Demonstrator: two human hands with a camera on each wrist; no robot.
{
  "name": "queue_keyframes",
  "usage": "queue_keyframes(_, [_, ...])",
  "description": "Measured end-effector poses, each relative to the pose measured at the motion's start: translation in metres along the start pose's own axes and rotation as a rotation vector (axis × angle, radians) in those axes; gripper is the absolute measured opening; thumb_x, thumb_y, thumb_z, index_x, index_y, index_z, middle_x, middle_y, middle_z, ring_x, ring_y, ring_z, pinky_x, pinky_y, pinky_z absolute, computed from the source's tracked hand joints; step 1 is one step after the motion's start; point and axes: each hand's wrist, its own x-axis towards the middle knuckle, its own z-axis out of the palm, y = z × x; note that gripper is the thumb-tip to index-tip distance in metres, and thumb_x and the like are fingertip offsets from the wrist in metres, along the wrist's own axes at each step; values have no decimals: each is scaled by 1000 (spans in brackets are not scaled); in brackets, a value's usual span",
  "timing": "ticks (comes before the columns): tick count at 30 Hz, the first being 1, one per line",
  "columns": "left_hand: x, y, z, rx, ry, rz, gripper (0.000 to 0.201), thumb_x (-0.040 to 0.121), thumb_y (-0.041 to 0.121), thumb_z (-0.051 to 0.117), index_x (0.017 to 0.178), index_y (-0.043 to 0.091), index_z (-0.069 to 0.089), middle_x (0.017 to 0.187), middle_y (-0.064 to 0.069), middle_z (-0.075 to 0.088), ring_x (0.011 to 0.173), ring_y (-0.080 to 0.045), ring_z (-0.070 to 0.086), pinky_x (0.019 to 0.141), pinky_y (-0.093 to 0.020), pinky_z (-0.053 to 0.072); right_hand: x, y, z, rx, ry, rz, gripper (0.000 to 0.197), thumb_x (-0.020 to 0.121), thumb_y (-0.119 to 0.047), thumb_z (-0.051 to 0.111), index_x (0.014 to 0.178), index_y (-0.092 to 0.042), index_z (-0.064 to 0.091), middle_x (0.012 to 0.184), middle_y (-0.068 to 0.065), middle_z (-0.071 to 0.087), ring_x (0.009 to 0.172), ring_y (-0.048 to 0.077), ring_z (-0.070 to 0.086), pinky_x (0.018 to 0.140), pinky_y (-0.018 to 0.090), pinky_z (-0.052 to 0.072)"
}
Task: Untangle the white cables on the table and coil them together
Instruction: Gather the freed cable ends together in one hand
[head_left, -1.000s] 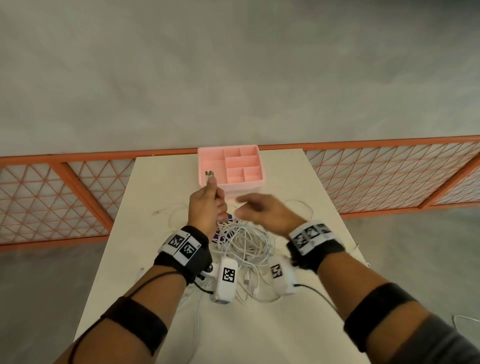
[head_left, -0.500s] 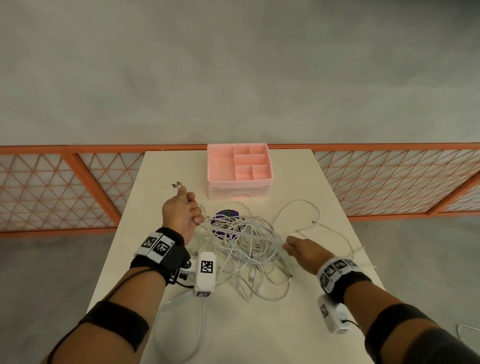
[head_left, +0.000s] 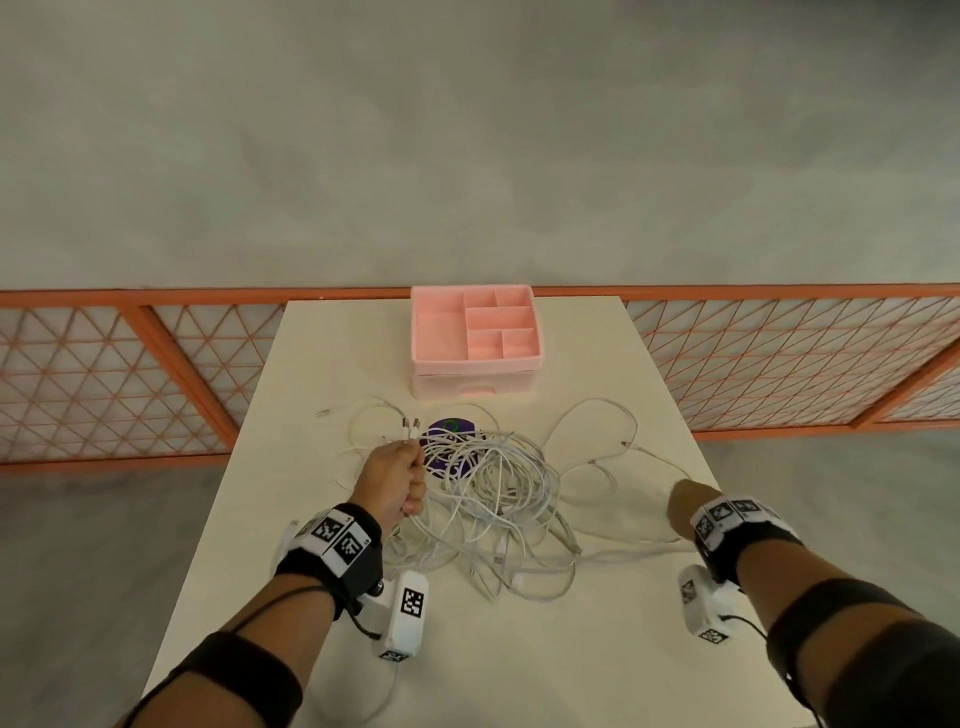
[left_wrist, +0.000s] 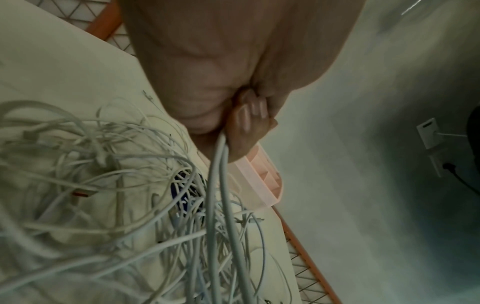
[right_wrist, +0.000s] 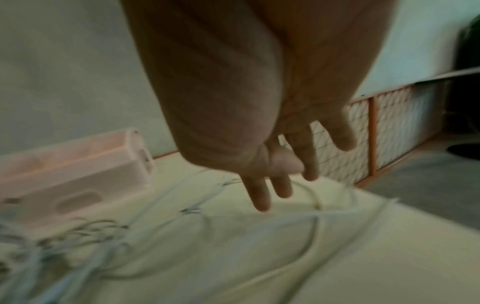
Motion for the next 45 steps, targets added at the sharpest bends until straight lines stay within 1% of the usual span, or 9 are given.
queue_keyframes(8, [0, -4, 1, 70, 46, 25, 34, 107, 19, 38, 77, 8, 52, 52, 0, 38, 40, -12, 32, 41, -19, 29, -62, -171, -42, 692, 63, -592, 18, 97, -23, 52, 107, -20, 67, 96, -1, 70, 81, 14, 69, 74, 28, 54])
queue_keyframes(14, [-7, -4, -2, -29, 48, 55, 34, 107, 15, 40, 84, 0, 59, 63, -11, 55, 48, -20, 56, 48, -28, 50, -74, -221, -30, 979, 32, -537, 20, 95, -19, 58, 92, -4, 72, 80, 12, 72, 67, 20, 63, 73, 36, 58])
queue_keyframes(19, [-8, 3, 1, -154, 31, 39, 32, 107, 16, 38, 95, -3, 61, 88, -23, 71, 78, -33, 72, 72, -39, 58, -94, -231, -51, 1453, -15, -622, 13, 96, 1, 44, 94, -8, 54, 61, 9, 52, 45, 22, 51, 51, 33, 45])
queue_keyframes(22, [-9, 9, 9, -256, -53, 20, 37, 108, 17, 34, 97, -7, 60, 90, -26, 70, 83, -37, 71, 80, -44, 57, -105, -235, -60, 1445, -59, -719, 19, 94, 6, 40, 103, -11, 45, 61, 8, 52, 40, 15, 40, 48, 28, 33])
queue_keyframes(25, [-4, 16, 13, -316, -107, 7, 43, 108, 20, 28, 97, -10, 57, 62, -18, 54, 57, -35, 60, 64, -44, 56, -111, -235, -57, 1370, -103, -829, 15, 98, 2, 43, 107, -9, 45, 64, 8, 61, 43, 17, 44, 46, 26, 36])
queue_keyframes(30, [3, 27, 17, -403, 6, 6, 33, 108, 23, 35, 104, 0, 59, 75, -10, 64, 55, -26, 62, 52, -37, 52, -104, -224, -45, 1277, -108, -801, 7, 96, -3, 53, 95, -10, 55, 62, 12, 63, 44, 22, 47, 45, 27, 40])
queue_keyframes(35, [11, 30, 18, -503, 76, 36, 30, 107, 20, 38, 97, 2, 60, 64, -4, 50, 57, -18, 54, 71, -39, 55, -97, -212, -37, 1232, -93, -777, 12, 93, 1, 55, 86, -7, 61, 56, 12, 61, 43, 17, 46, 46, 26, 40])
queue_keyframes(41, [12, 26, 18, -457, 63, 50, 30, 107, 20, 37, 99, 3, 60, 62, 1, 46, 44, -9, 38, 43, -23, 37, -97, -201, -26, 1147, -105, -783, 11, 91, -2, 61, 83, -9, 62, 57, 6, 59, 47, 12, 50, 50, 22, 43])
queue_keyframes(45, [13, 32, 11, -471, 68, 72, 28, 108, 21, 37, 95, 5, 57, 52, 6, 39, 38, -5, 28, 36, -18, 25, -84, -187, -15, 713, 112, -744, 18, 92, -13, 58, 76, -19, 54, 70, -3, 58, 61, 7, 49, 62, 21, 43])
